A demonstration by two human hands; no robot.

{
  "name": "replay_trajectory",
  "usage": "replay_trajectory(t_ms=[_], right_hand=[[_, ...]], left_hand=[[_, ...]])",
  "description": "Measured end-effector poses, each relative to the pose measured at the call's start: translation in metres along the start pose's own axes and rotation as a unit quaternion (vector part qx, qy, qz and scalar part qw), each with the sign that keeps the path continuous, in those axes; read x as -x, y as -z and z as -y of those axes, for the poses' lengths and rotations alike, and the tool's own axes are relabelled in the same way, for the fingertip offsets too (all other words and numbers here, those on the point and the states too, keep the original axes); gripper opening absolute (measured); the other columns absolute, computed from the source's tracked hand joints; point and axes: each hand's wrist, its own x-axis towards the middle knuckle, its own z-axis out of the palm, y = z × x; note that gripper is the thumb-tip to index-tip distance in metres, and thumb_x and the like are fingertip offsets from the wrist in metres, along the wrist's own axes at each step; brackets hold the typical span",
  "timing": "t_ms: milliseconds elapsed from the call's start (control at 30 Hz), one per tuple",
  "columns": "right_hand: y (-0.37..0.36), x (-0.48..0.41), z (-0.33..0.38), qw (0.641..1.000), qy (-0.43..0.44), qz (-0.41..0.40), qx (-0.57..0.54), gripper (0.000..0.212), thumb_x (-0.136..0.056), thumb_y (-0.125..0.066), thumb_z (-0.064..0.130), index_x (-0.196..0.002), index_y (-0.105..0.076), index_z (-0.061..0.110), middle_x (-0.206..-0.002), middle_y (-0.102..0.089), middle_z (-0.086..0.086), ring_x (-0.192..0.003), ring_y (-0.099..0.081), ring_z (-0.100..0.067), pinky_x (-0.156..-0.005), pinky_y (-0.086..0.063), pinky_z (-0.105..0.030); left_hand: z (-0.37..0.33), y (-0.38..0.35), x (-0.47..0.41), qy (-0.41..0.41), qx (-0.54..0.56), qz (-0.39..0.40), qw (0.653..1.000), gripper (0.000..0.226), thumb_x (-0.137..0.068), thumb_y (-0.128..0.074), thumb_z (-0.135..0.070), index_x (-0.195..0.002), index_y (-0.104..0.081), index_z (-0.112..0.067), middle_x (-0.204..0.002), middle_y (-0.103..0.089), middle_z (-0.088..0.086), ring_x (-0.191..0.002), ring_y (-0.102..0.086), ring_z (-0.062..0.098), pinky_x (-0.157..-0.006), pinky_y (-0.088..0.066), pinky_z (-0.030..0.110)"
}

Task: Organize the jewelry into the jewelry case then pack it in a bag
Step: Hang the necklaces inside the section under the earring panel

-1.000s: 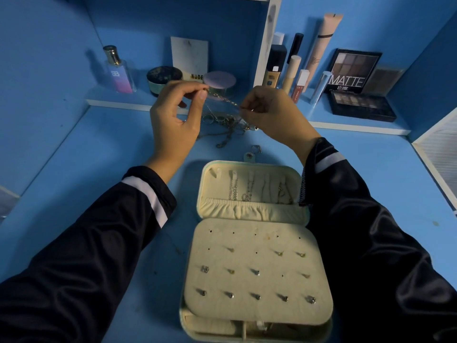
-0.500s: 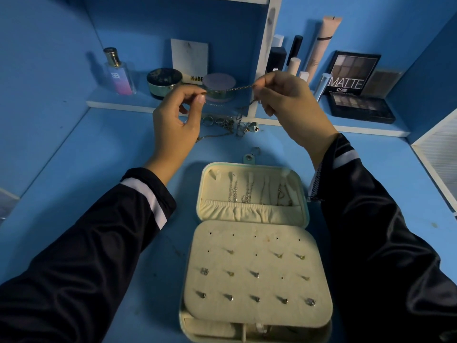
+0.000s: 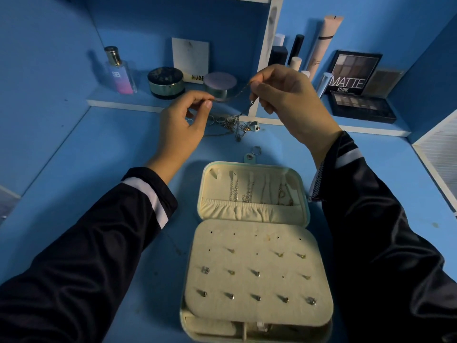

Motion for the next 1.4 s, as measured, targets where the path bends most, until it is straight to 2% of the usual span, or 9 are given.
replay_trajectory(t_ms=[167,400,533,767,933,1100,1233,1300,1400], right_hand=[[0.003,0.0,-0.002,1.0,-0.009,-0.027,-0.011,0.004,-0.093,-0.059,0.006,-0.091,-0.061,0.007,-0.07,-0.063,-0.003,-0.058,-0.048,-0.012,-0.054,-0.039,-0.022],[-0.005,0.001,0.002,1.0,0.008,0.001,-0.006,0.004,-0.091,-0.063,0.007,-0.088,-0.064,0.009,-0.068,-0.066,0.001,-0.056,-0.049,-0.011,-0.053,-0.037,-0.025],[-0.008,0.001,0.005,1.0,0.012,0.001,0.015,0.002,-0.09,-0.065,0.009,-0.088,-0.065,0.009,-0.069,-0.068,0.001,-0.057,-0.051,-0.01,-0.054,-0.039,-0.024],[-0.015,0.005,0.009,0.999,0.033,0.021,0.021,0.009,-0.09,-0.063,0.002,-0.096,-0.063,-0.005,-0.065,-0.063,0.005,-0.054,-0.054,0.001,-0.056,-0.04,-0.012],[-0.015,0.005,0.014,0.999,0.044,0.014,0.019,0.011,-0.091,-0.062,0.002,-0.099,-0.063,-0.005,-0.061,-0.062,0.011,-0.054,-0.054,0.001,-0.057,-0.04,-0.012],[-0.012,0.004,0.012,0.999,0.034,-0.002,0.028,0.002,-0.092,-0.063,0.011,-0.091,-0.064,0.008,-0.059,-0.06,0.011,-0.053,-0.048,-0.005,-0.054,-0.036,-0.022],[-0.009,0.003,0.01,0.999,0.029,-0.031,0.002,0.007,-0.09,-0.064,0.011,-0.085,-0.065,0.016,-0.062,-0.055,0.0,-0.057,-0.039,-0.019,-0.054,-0.03,-0.03],[-0.007,0.002,0.009,0.999,0.027,-0.043,-0.012,0.009,-0.09,-0.063,0.01,-0.084,-0.064,0.016,-0.06,-0.056,0.003,-0.058,-0.04,-0.019,-0.053,-0.031,-0.027],[-0.005,0.0,0.004,0.997,0.023,-0.062,-0.029,0.008,-0.09,-0.063,0.011,-0.084,-0.064,0.016,-0.06,-0.056,0.005,-0.058,-0.041,-0.017,-0.052,-0.033,-0.025]], left_hand=[[-0.001,0.0,0.001,0.01,0.009,0.009,1.0,0.017,-0.097,-0.058,-0.017,-0.106,-0.069,-0.008,-0.089,-0.065,-0.015,-0.084,-0.061,-0.002,-0.078,-0.049,0.026],[-0.002,-0.006,0.001,0.012,0.009,0.031,0.999,0.018,-0.095,-0.06,-0.02,-0.107,-0.07,-0.011,-0.094,-0.069,-0.011,-0.084,-0.061,-0.002,-0.078,-0.053,0.039],[-0.007,-0.008,0.003,0.004,0.016,0.038,0.999,0.017,-0.094,-0.064,-0.019,-0.106,-0.07,-0.01,-0.094,-0.07,-0.01,-0.083,-0.062,-0.001,-0.077,-0.053,0.038],[-0.014,-0.014,0.006,0.024,0.074,0.1,0.992,0.017,-0.094,-0.066,-0.026,-0.105,-0.071,-0.016,-0.095,-0.073,-0.004,-0.086,-0.066,0.02,-0.079,-0.053,0.037],[-0.015,-0.015,0.006,0.042,0.091,0.128,0.987,0.008,-0.091,-0.069,-0.02,-0.1,-0.069,-0.021,-0.091,-0.072,-0.007,-0.081,-0.062,0.002,-0.073,-0.043,0.014],[-0.012,-0.013,0.006,0.057,0.091,0.149,0.983,0.007,-0.091,-0.068,-0.015,-0.097,-0.068,-0.018,-0.091,-0.072,-0.002,-0.081,-0.063,0.003,-0.073,-0.045,0.018],[-0.005,-0.01,0.003,0.076,0.065,0.13,0.987,0.004,-0.09,-0.066,-0.02,-0.093,-0.068,-0.021,-0.085,-0.069,-0.014,-0.077,-0.06,-0.004,-0.071,-0.043,0.018],[-0.003,-0.008,0.002,0.083,0.063,0.127,0.986,0.003,-0.091,-0.064,-0.02,-0.091,-0.066,-0.022,-0.086,-0.069,-0.012,-0.08,-0.063,0.002,-0.071,-0.046,0.025],[-0.002,-0.006,0.002,0.079,0.09,0.152,0.981,0.007,-0.095,-0.058,-0.018,-0.095,-0.063,-0.013,-0.092,-0.073,0.004,-0.088,-0.066,0.026,-0.08,-0.049,0.038]])
